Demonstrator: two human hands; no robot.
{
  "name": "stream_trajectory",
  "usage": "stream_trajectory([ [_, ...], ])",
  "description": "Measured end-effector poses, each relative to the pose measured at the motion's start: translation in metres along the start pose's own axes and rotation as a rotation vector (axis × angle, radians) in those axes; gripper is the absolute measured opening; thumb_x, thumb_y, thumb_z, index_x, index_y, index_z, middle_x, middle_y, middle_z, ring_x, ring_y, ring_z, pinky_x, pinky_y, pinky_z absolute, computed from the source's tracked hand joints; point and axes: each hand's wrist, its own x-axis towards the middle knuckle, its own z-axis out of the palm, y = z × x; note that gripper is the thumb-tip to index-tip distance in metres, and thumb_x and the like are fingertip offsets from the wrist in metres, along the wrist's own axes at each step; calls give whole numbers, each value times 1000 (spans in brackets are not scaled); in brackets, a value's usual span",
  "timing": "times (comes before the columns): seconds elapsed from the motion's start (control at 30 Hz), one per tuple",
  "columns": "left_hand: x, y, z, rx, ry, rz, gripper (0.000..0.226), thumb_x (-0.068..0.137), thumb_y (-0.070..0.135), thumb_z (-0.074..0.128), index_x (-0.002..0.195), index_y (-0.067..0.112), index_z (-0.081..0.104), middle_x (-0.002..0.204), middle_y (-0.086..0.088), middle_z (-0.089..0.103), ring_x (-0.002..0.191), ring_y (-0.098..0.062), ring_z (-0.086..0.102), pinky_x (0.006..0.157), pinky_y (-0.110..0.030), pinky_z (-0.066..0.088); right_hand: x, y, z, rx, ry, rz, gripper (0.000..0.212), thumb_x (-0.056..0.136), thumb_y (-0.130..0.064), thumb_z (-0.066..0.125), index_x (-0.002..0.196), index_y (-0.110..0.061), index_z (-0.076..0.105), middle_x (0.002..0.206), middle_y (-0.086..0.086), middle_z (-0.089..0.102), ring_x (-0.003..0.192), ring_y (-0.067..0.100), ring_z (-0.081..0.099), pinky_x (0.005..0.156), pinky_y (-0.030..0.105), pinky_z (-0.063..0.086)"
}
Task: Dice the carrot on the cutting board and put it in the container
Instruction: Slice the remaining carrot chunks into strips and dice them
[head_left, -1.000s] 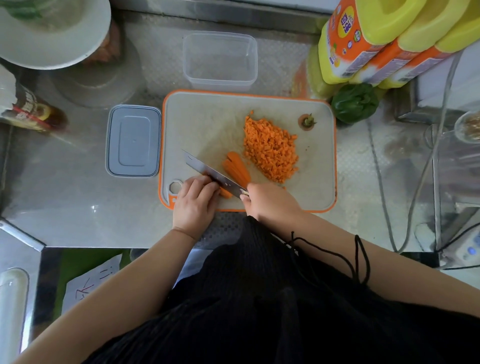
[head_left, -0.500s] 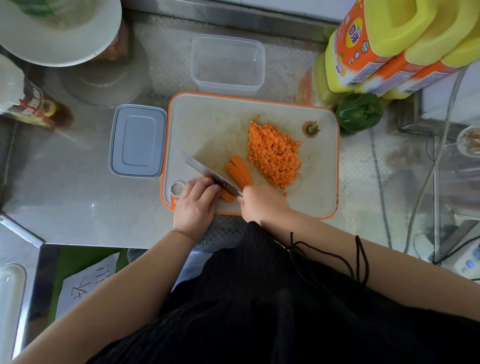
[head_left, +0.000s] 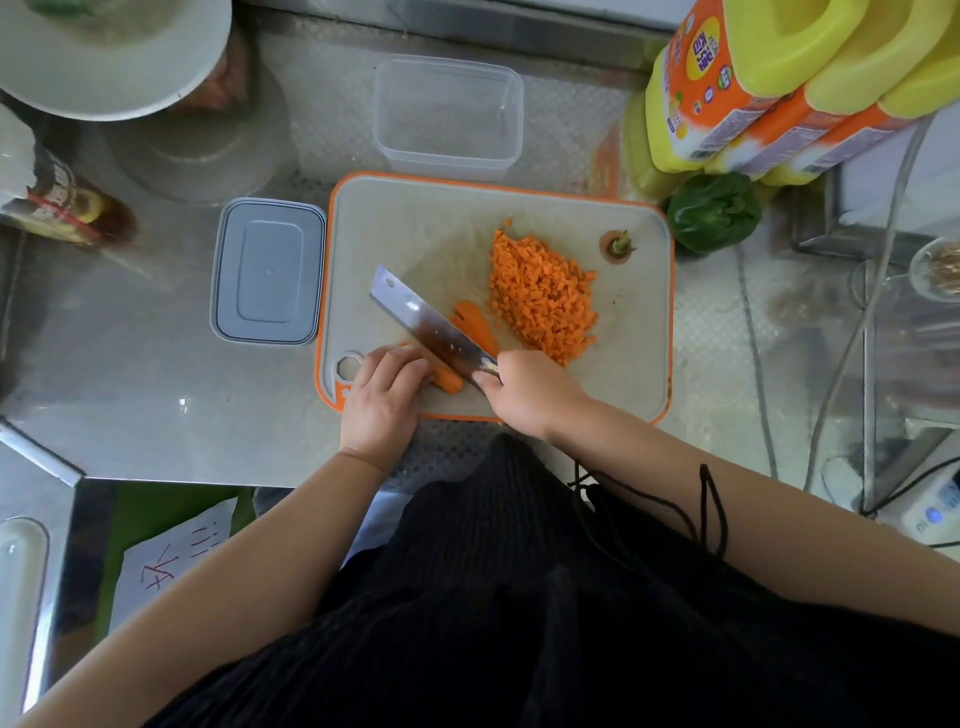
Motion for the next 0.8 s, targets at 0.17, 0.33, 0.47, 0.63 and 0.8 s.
stream_trajectory([
  [0.17,-3,0,1,28,-31,-27,16,86,2,55,96,2,67,99,-18,63,97,-32,50,84,-38,44,-8,-2,4,-79,-47,-10,32,101,-38,38,83,-12,46,71,4,51,70,27,56,57,32,39],
  [0.33,-3,-1,2,40,-17,-20,16,86,-2,56,97,3,66,99,-17,61,96,-33,49,85,-39,44,-13,-5,6,-80,-38,-11,28,101,-33,39,86,-12,47,72,4,52,72,28,57,58,32,40],
  [0.47,-1,0,1,41,-11,-21,16,86,-2,56,94,3,69,98,-16,62,96,-32,49,85,-38,44,-12,-10,-1,-139,-21,-35,27,101,-30,41,83,-11,48,67,4,50,59,22,50,50,30,34],
  [0.63,-2,-1,1,22,-22,-30,14,87,-1,56,93,3,69,99,-15,64,97,-32,50,86,-39,45,-12,-12,-3,-155,-27,-38,27,101,-28,41,84,-9,49,65,4,47,57,21,48,45,28,29],
  [0.8,-1,-1,1,16,-8,-23,12,86,-1,59,93,3,69,99,-15,63,97,-31,50,87,-38,44,-3,-17,3,-159,-62,21,26,101,-28,42,85,-9,48,65,3,44,53,17,43,44,26,28],
])
